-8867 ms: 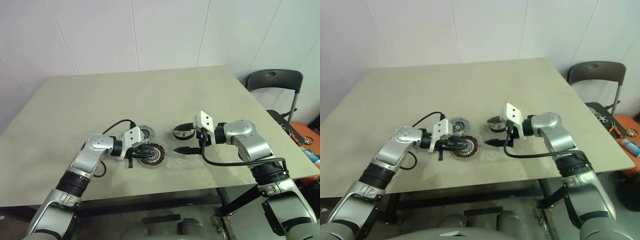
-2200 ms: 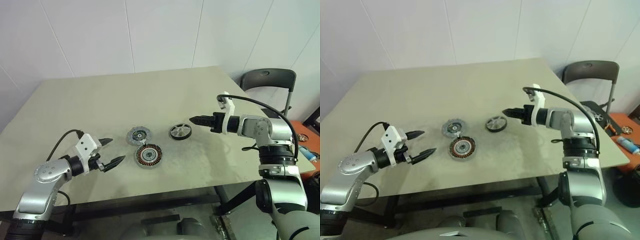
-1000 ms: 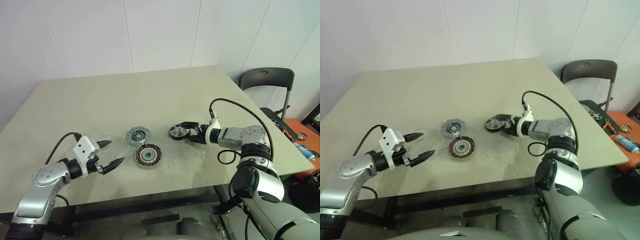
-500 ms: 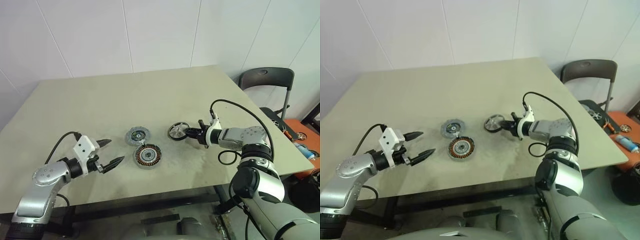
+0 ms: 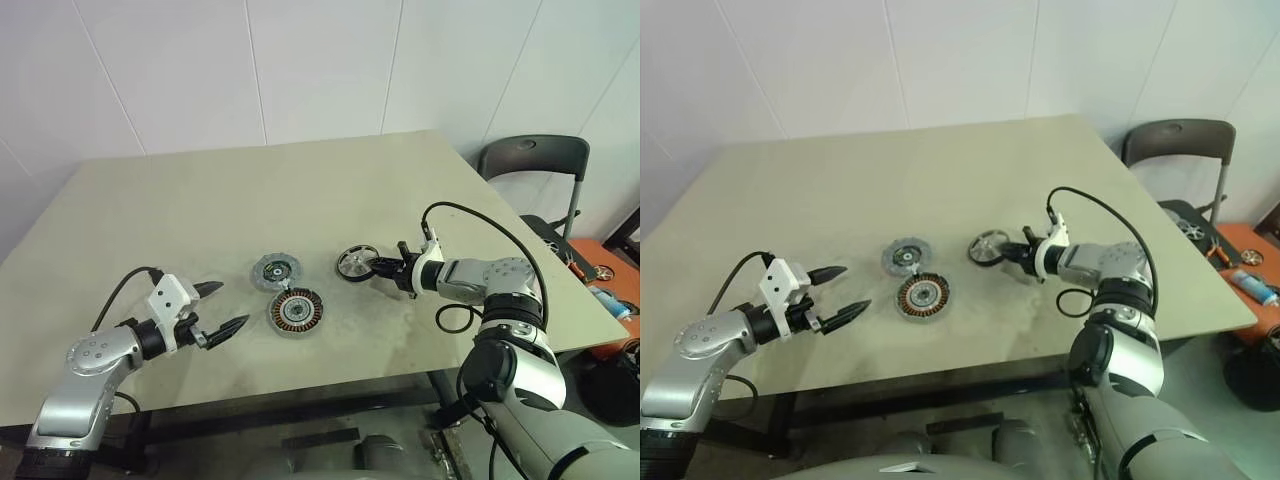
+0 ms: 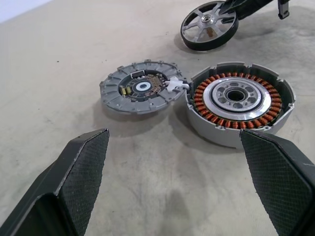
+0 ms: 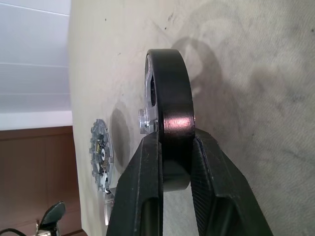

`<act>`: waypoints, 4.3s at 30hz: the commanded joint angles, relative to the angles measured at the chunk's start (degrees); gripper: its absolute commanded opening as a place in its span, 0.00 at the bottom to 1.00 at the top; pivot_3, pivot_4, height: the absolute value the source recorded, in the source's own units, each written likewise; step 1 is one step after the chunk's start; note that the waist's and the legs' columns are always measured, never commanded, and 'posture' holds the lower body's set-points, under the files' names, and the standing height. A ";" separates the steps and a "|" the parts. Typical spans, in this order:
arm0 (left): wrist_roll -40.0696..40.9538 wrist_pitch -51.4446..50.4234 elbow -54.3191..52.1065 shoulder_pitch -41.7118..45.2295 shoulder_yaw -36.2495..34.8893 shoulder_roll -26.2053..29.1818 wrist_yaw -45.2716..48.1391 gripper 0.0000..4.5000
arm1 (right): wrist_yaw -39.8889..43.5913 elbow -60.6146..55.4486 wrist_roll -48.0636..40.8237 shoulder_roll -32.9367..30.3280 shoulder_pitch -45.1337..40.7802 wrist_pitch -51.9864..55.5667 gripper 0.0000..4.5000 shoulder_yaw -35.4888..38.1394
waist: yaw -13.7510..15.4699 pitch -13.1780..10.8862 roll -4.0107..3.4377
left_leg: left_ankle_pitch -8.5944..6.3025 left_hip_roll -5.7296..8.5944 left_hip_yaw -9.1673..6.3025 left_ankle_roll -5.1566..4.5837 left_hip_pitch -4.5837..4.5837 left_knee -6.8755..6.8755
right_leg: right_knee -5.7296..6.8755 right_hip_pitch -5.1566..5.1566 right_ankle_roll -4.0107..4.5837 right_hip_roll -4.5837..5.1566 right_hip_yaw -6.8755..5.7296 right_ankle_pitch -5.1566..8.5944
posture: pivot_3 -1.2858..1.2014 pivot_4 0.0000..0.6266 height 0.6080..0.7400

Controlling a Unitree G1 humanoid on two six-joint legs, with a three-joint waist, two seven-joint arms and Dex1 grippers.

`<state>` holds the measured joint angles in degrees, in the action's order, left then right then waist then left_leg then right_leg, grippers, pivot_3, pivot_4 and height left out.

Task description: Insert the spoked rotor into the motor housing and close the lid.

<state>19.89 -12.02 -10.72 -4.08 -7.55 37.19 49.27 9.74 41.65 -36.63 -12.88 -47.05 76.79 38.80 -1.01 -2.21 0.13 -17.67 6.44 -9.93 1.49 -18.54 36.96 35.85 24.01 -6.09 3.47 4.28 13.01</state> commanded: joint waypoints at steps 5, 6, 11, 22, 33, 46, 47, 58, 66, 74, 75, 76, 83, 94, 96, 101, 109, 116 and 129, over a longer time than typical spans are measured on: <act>-0.26 1.09 -0.02 2.29 -0.58 0.13 -0.02 1.00 | -1.18 -6.15 -3.14 -0.08 0.18 3.57 0.09 1.65 | 0.06 -0.02 -0.03 | -0.01 0.00 -0.01 -0.01 -0.01 -0.01 | -0.01 0.01 0.00 0.01 0.00 0.00 | 0.52 0.00 1.00; -0.28 1.15 0.06 2.46 -0.54 0.02 -0.07 1.00 | -1.24 -6.53 -3.16 -0.20 0.03 4.04 0.09 1.68 | 0.05 -0.02 -0.03 | -0.01 0.00 -0.01 -0.01 -0.01 -0.01 | -0.02 0.01 0.00 0.01 0.00 0.00 | 0.52 0.00 1.00; -0.45 1.13 0.33 3.21 -0.50 -0.27 -0.07 1.00 | -0.73 -8.67 -3.84 -0.53 -1.35 7.80 0.09 1.22 | 0.00 -0.03 -0.05 | -0.01 0.00 0.00 -0.01 -0.01 -0.01 | -0.02 0.01 0.00 0.01 0.00 0.00 | 0.52 0.00 1.00; -0.23 0.88 0.23 3.67 -1.10 0.05 0.31 1.00 | -1.15 -13.56 -6.01 3.44 -5.05 15.06 0.09 1.31 | 0.02 -0.04 -0.07 | -0.01 -0.01 -0.02 -0.01 -0.04 -0.05 | -0.03 0.06 0.00 0.00 0.00 0.00 | 0.52 0.00 1.00; 0.22 0.44 -1.73 1.22 -2.14 0.84 0.00 1.00 | -6.37 -17.33 -22.57 4.72 1.94 15.71 0.09 -9.40 | 0.03 -0.05 -0.08 | -0.01 -0.01 -0.04 -0.02 -0.11 -0.10 | -0.11 0.11 0.00 0.01 0.00 0.00 | 0.52 0.00 1.00; 0.36 0.15 -2.77 -0.47 -3.47 0.86 -0.44 1.00 | -13.26 -21.80 -37.36 4.71 6.25 15.71 0.09 -19.63 | -0.03 -0.07 -0.11 | -0.02 -0.04 -0.03 -0.03 -0.13 -0.10 | -0.17 0.12 -0.01 -0.01 0.00 -0.01 | 0.52 0.00 1.00; 0.31 0.11 -2.89 -0.58 -3.45 0.77 -0.51 1.00 | -13.84 -21.58 -37.80 4.63 6.46 15.71 0.09 -20.02 | -0.02 -0.07 -0.11 | -0.02 -0.04 -0.03 -0.03 -0.13 -0.10 | -0.18 0.12 -0.02 -0.01 0.00 -0.01 | 0.52 0.00 1.00; 0.26 -0.03 -3.17 -1.05 -3.46 0.86 -1.11 1.00 | -18.88 -19.68 -39.93 7.10 7.61 15.71 0.09 -21.15 | -0.03 -0.07 -0.11 | -0.02 -0.04 -0.03 -0.04 -0.14 -0.10 | -0.21 0.12 -0.03 -0.03 0.00 -0.02 | 0.52 0.00 1.00; 0.12 -0.08 -3.39 -1.06 -3.69 0.99 -1.46 1.00 | -20.17 -18.01 -37.77 8.80 7.19 15.71 0.09 -19.41 | -0.02 -0.07 -0.11 | -0.02 -0.04 -0.03 -0.04 -0.14 -0.11 | -0.23 0.11 -0.04 -0.03 0.00 -0.03 | 0.52 0.00 1.00; 0.36 -0.55 -4.36 -1.70 -4.10 1.15 -1.99 1.00 | -20.27 -16.88 -37.00 9.36 6.63 15.71 0.09 -18.74 | -0.07 -0.07 -0.12 | -0.02 -0.04 -0.03 -0.04 -0.14 -0.11 | -0.23 0.12 -0.05 -0.04 0.00 -0.03 | 0.52 0.00 1.00; 0.39 -0.62 -4.48 -1.78 -4.12 1.14 -2.05 1.00 | -20.24 -16.80 -36.98 9.34 6.63 15.71 0.09 -18.73 | -0.07 -0.07 -0.12 | -0.02 -0.04 -0.03 -0.04 -0.14 -0.11 | -0.23 0.12 -0.06 -0.04 0.00 -0.03 | 0.52 0.00 1.00; 0.41 -0.70 -4.57 -1.85 -4.13 1.14 -2.12 1.00 | -20.23 -16.67 -36.92 9.33 6.61 15.71 0.09 -18.66 | -0.07 -0.07 -0.12 | -0.02 -0.04 -0.02 -0.04 -0.14 -0.11 | -0.23 0.12 -0.06 -0.04 0.00 -0.03 | 0.52 0.00 1.00; 0.59 -1.31 -5.36 -2.20 -4.27 1.11 -2.28 1.00 | -19.99 -15.74 -35.56 9.21 6.02 15.71 0.09 -17.40 | -0.07 -0.07 -0.12 | -0.03 -0.04 -0.02 -0.05 -0.14 -0.11 | -0.25 0.11 -0.06 -0.05 0.00 -0.03 | 0.52 0.00 1.00; 0.71 -1.67 -5.55 -2.15 -4.24 1.20 -2.09 1.00 | -20.23 -14.85 -34.81 9.43 5.69 15.71 0.09 -15.68 | -0.08 -0.08 -0.12 | -0.03 -0.04 -0.02 -0.05 -0.15 -0.12 | -0.28 0.11 -0.06 -0.05 0.00 -0.04 | 0.52 0.00 1.00; 0.71 -1.72 -5.59 -2.07 -4.19 1.18 -2.13 1.00 | -20.26 -14.84 -34.66 9.50 5.95 15.71 0.09 -15.78 | -0.09 -0.07 -0.12 | -0.03 -0.04 -0.02 -0.05 -0.14 -0.12 | -0.28 0.10 -0.06 -0.05 0.00 -0.04 | 0.52 0.00 1.00; 0.60 -1.85 -5.80 -2.05 -4.12 1.07 -2.20 1.00 | -19.80 -14.91 -34.21 9.44 6.13 15.71 0.09 -16.09 | -0.09 -0.08 -0.12 | -0.03 -0.04 -0.02 -0.05 -0.15 -0.12 | -0.28 0.11 -0.06 -0.05 0.00 -0.04 | 0.52 0.00 1.00; 0.49 -1.76 -5.68 -1.82 -4.08 1.12 -2.14 1.00 | -18.68 -14.89 -32.73 9.40 6.31 15.71 0.09 -16.44 | -0.10 -0.08 -0.13 | -0.03 -0.04 -0.02 -0.06 -0.15 -0.13 | -0.29 0.10 -0.06 -0.05 0.00 -0.04 | 0.52 0.00 1.00; 0.46 -1.74 -5.54 -1.50 -3.96 1.03 -2.21 1.00 | -17.58 -15.31 -31.41 9.14 6.19 15.71 0.09 -16.57 | -0.12 -0.08 -0.13 | -0.03 -0.05 -0.02 -0.06 -0.15 -0.13 | -0.29 0.11 -0.06 -0.05 0.00 -0.04 | 0.52 0.00 1.00; 0.39 -1.81 -5.33 -1.11 -3.53 0.68 -2.40 1.00 | -16.59 -17.18 -31.89 8.47 5.60 15.71 0.69 -17.59 | -0.12 -0.08 -0.13 | -0.03 -0.05 -0.02 -0.06 -0.14 -0.13 | -0.29 0.09 -0.07 -0.05 0.00 -0.04 | 0.52 0.00 1.00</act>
<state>19.77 -14.29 -14.49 -6.05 -10.27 37.62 47.21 -6.91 26.26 -67.82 -4.03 -40.04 92.23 21.02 -1.12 -2.28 0.01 -17.70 6.39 -9.95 1.44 -18.67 36.83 35.56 24.09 -6.16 3.42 4.28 12.98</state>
